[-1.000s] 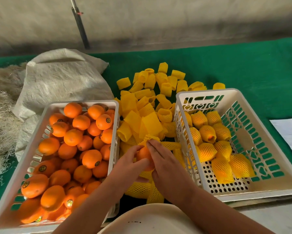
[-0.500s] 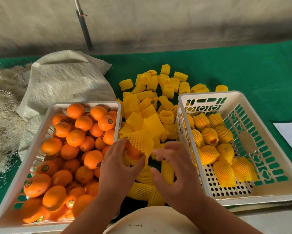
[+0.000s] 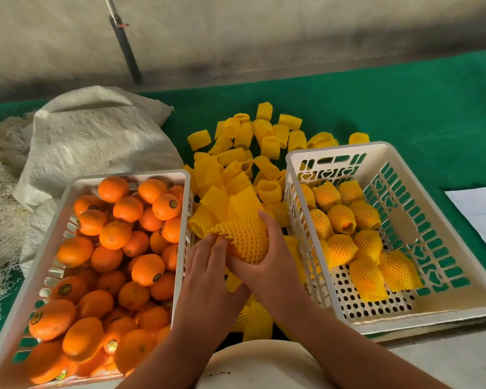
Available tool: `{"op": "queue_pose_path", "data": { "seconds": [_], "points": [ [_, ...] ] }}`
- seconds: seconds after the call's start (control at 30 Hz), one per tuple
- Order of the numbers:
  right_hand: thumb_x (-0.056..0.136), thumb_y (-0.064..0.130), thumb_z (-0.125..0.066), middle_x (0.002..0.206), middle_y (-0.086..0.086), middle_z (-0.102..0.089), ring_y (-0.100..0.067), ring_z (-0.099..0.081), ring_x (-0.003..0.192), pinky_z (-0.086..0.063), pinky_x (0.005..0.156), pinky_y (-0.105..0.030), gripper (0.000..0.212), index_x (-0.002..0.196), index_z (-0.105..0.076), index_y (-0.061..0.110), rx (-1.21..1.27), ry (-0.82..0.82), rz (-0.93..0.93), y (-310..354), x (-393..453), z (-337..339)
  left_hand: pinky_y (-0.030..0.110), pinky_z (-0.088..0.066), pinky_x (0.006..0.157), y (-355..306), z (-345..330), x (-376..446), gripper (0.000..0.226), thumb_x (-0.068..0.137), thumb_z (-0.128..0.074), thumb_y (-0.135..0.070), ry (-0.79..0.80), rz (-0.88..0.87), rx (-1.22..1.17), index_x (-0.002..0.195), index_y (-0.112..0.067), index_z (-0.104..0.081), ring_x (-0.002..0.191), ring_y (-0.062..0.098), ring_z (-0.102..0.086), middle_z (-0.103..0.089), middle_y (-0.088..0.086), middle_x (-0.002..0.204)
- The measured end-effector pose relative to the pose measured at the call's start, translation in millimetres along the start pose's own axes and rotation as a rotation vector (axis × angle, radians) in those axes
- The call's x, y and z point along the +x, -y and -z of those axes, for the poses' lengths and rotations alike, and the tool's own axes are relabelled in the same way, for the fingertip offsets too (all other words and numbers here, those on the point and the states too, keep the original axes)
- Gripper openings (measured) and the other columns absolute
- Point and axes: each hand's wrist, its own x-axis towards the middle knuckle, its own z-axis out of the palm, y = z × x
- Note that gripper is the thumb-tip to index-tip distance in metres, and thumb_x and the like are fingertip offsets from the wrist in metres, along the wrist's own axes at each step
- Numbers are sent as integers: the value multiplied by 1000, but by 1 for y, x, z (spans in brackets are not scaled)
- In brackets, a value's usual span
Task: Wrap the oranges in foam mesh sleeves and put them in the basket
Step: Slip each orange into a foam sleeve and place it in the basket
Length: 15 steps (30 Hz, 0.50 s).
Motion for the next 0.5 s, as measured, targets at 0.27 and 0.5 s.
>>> {"op": "queue_pose_path", "data": {
  "seconds": [0.27,0.5],
  "points": [
    [72,71,-81,147,41,-28,27,-27,129,-31,94,-7,107,156,-18,51,-74,-117,58,-6,5,21,15,-43,99,-2,18,-7,42,97,-60,-44,-20,-143,-103,135,-26,-59,126,-6,-48,-60,-14,134],
    [75,59,-86,145,46,-20,23,-23,132,-32,97,-12,111,157,-12,52,-224,28,200,-4,5,30,43,-59,91,12,23,46,79,69,-80,-74,522,659,-914,135,-37,-57,129,17,-60,-61,-10,139]
  ]
}}
